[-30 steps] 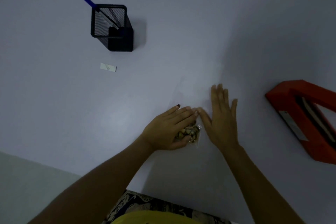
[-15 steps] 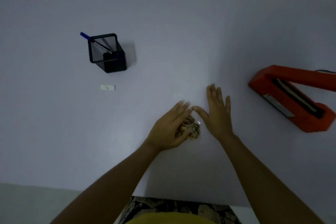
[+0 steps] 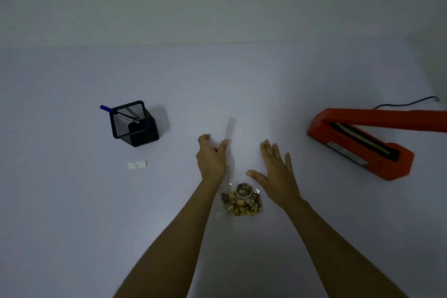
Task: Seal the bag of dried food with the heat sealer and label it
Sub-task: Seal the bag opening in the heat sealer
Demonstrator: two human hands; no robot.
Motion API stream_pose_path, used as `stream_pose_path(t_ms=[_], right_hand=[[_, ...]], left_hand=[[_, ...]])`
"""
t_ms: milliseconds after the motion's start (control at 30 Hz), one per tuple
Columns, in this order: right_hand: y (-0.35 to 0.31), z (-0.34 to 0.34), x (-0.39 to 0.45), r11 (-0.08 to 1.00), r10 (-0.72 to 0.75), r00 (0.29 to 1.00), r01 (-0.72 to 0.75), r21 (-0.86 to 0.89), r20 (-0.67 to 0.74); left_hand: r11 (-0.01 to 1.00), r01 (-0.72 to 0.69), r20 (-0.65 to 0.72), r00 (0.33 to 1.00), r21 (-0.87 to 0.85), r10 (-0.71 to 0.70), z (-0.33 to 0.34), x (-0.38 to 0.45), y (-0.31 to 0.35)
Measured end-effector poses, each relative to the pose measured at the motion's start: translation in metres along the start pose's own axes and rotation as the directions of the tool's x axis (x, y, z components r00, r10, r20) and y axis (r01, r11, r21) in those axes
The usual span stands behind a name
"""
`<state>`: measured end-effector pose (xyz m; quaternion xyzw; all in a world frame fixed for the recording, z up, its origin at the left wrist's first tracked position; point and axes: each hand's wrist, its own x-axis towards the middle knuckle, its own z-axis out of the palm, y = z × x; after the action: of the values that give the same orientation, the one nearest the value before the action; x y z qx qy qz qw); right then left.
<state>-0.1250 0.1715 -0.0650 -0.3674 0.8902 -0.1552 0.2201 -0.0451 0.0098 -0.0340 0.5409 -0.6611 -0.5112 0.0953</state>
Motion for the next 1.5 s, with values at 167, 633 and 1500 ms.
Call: stream_pose_path(t_ms=[167,633,1500], right_hand=[[-0.015,-0.011,0.002,0.95,0.139,0.99,-0.137,0.282,0.013],[0.004,-0.097,-0.067,0.089,0.564,0.81,-0.252,0.964,0.16],[0.131,-0.141,-0.07,0.018,0.75,0.645,-0.239,0.971,0.145]], left_hand=[[0.99,-0.103,0.153,0.981,-0.095,0.117,-0.009,-0.001,0.001],[0.966,0.022,0.513,0.851,-0.256,0.117,0.024,-0.074,0.056],[0.987,-0.161,0.457,0.879,0.015,0.137,0.188,-0.083,0.109]])
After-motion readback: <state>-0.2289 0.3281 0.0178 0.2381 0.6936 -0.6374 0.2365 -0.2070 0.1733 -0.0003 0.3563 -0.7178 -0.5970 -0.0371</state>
